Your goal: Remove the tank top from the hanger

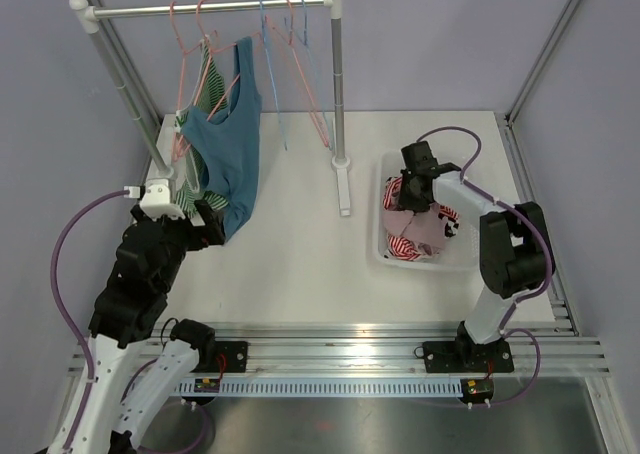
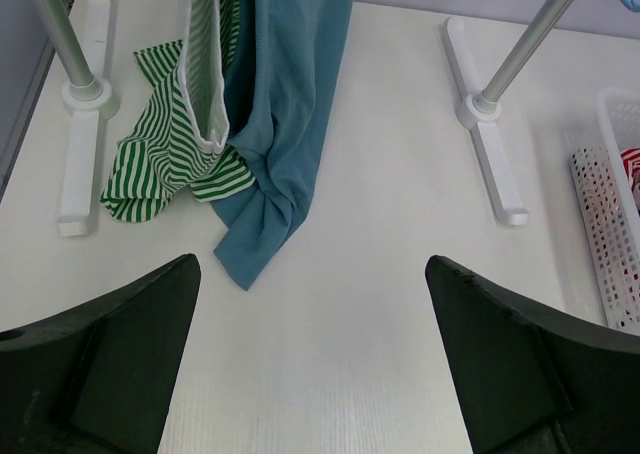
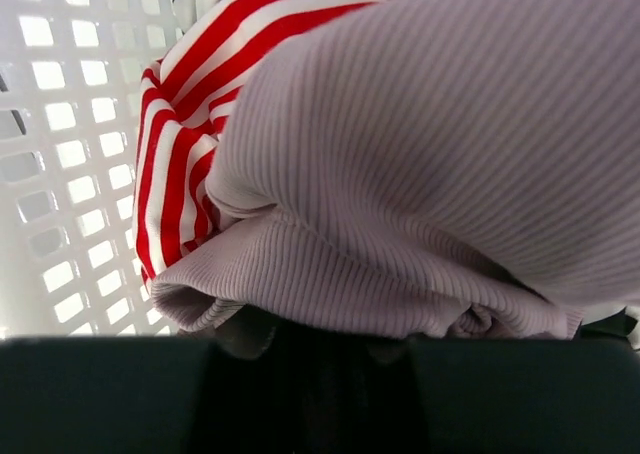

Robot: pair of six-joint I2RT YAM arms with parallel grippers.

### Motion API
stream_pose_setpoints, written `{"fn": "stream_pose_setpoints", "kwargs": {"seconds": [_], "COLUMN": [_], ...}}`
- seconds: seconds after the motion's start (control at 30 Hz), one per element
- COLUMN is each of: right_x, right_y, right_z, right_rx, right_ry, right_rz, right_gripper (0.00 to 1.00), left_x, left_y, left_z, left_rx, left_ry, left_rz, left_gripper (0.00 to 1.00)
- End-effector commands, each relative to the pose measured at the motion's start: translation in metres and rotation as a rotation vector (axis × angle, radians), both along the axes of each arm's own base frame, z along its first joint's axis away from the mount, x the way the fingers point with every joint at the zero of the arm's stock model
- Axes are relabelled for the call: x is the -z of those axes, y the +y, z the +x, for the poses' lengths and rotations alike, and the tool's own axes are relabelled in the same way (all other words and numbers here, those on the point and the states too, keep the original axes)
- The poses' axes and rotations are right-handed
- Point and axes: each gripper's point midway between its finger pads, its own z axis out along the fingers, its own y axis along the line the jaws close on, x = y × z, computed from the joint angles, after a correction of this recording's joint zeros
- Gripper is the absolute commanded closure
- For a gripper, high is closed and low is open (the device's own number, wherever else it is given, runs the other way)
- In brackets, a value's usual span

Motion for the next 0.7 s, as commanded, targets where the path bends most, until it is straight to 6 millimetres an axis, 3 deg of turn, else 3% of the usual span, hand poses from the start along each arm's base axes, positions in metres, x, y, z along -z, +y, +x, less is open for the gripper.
{"fn": "stream_pose_setpoints", "kwargs": {"seconds": [0.0, 0.1, 0.13, 0.2, 0.23, 0.3, 0.33, 0.37, 0.4, 0.43, 0.53, 0.57, 0.6, 0.67], "right_x": [0.014, -0.021, -0.037, -0.061, -0.078, -0.101, -0.115, -0.127, -0.141, -0.149, -0.178, -0.185, -0.198, -0.211], "right_y": [-0.007, -0.011, -0.014, -0.022, -0.025, -0.034, -0.036, -0.037, -0.039, -0.040, -0.039, -0.039, -0.032, -0.019], "right_z": [-0.014, -0.008, -0.007, -0.005, -0.004, -0.004, -0.005, -0.006, -0.009, -0.011, -0.021, -0.024, -0.031, -0.041], "right_rx": [0.045, 0.037, 0.039, 0.044, 0.048, 0.062, 0.061, 0.055, 0.056, 0.046, 0.014, 0.006, -0.034, -0.100], "right_ry": [0.061, -0.002, -0.032, -0.067, -0.101, -0.133, -0.160, -0.177, -0.210, -0.221, -0.283, -0.296, -0.323, -0.359], "right_rz": [0.010, -0.006, -0.012, -0.052, -0.060, -0.100, -0.101, -0.107, -0.099, -0.101, -0.078, -0.070, -0.028, 0.043], "right_gripper": [0.73, 0.50, 0.38, 0.29, 0.26, 0.17, 0.17, 0.05, 0.02, 0.00, 0.01, 0.01, 0.01, 0.01], "left_x": [-0.031, -0.040, -0.054, -0.060, -0.077, -0.082, -0.089, -0.104, -0.104, -0.120, -0.127, -0.143, -0.143, -0.162], "left_y": [0.010, 0.011, 0.012, 0.013, 0.014, 0.012, 0.012, 0.013, 0.011, 0.012, 0.008, 0.009, 0.006, 0.007], "left_z": [-0.003, -0.007, -0.010, -0.011, -0.014, -0.012, -0.011, -0.015, -0.008, -0.009, 0.007, 0.007, 0.020, 0.026], "left_rx": [-0.061, -0.059, -0.062, -0.069, -0.067, -0.060, -0.060, -0.056, -0.052, -0.052, -0.046, -0.045, -0.044, -0.056], "left_ry": [-0.082, -0.081, -0.103, -0.080, -0.106, -0.075, -0.077, -0.094, -0.066, -0.091, -0.053, -0.084, -0.067, -0.100], "left_rz": [-0.040, -0.047, -0.056, -0.054, -0.066, -0.049, -0.047, -0.045, -0.028, -0.030, 0.018, 0.029, 0.048, 0.064], "left_gripper": [0.01, 0.01, 0.01, 0.01, 0.01, 0.01, 0.01, 0.01, 0.01, 0.01, 0.01, 0.01, 0.01, 0.01]}}
